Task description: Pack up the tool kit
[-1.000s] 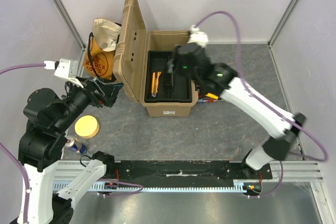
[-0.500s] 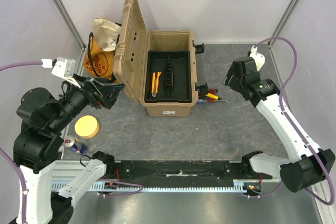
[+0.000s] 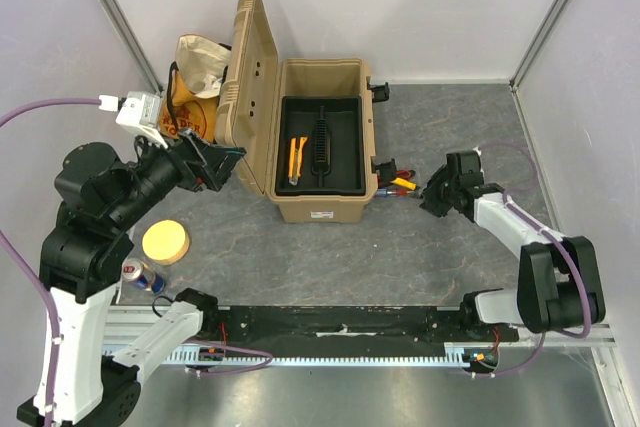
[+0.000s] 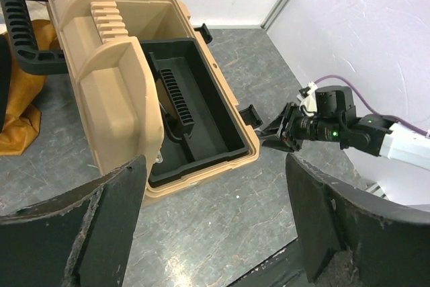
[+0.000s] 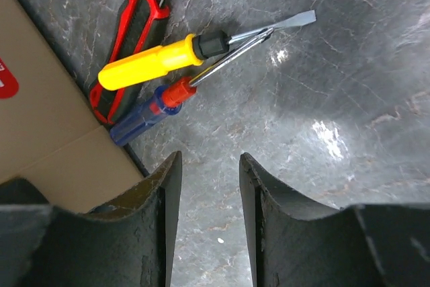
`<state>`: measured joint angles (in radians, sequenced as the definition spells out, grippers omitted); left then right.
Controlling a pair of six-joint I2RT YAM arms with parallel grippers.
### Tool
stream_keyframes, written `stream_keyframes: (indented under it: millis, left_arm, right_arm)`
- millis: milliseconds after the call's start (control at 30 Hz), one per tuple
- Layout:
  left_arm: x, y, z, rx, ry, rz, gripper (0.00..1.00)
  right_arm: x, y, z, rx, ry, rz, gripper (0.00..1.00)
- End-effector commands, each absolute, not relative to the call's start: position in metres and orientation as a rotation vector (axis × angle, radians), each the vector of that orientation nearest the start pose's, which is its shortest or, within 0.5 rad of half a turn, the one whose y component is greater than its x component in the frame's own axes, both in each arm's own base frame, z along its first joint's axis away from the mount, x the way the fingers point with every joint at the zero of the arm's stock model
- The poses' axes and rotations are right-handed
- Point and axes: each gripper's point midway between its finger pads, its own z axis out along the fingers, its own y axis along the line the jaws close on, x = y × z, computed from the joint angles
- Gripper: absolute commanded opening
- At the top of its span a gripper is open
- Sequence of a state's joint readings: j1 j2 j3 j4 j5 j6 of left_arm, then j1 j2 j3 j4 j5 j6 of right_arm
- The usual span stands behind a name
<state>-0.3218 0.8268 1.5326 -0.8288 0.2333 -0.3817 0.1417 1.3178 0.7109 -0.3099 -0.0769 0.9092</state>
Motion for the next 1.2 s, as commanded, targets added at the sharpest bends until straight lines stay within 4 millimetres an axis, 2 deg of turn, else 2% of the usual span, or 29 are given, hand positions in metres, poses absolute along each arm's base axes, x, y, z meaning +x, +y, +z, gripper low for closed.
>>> stream_keyframes:
  millis: [0, 233, 400, 733, 900, 1067, 1167]
  left_arm:
    - [0.197, -0.119, 0.459, 0.07, 1.702, -0.722, 0.89]
    - [0.216, -0.114, 0.452, 0.02, 1.709, -0.667, 0.87]
    - [0.228, -0.113, 0.446, -0.005, 1.728, -0.639, 0.86]
    - [0.231, -0.1, 0.451, -0.04, 1.661, -0.581, 0.86]
    - [0.231, -0.097, 0.457, -0.034, 1.61, -0.563, 0.86]
    - [0.23, -0.099, 0.462, 0.006, 1.584, -0.558, 0.86]
    - [0.229, -0.098, 0.463, 0.021, 1.576, -0.545, 0.86]
  right_arm:
    - [0.338, 0.112, 0.075, 0.919, 2.29, 0.72, 0.45]
    - [0.358, 0.114, 0.052, 0.917, 2.334, 0.692, 0.44]
    - [0.36, 0.116, 0.037, 0.906, 2.368, 0.68, 0.43]
    - [0.366, 0.11, 0.029, 0.915, 2.389, 0.625, 0.47]
    - [0.367, 0.099, 0.024, 0.927, 2.443, 0.492, 0.48]
    - [0.356, 0.086, 0.014, 0.912, 2.493, 0.353, 0.46]
    - [0.354, 0.072, 0.01, 0.891, 2.498, 0.208, 0.46]
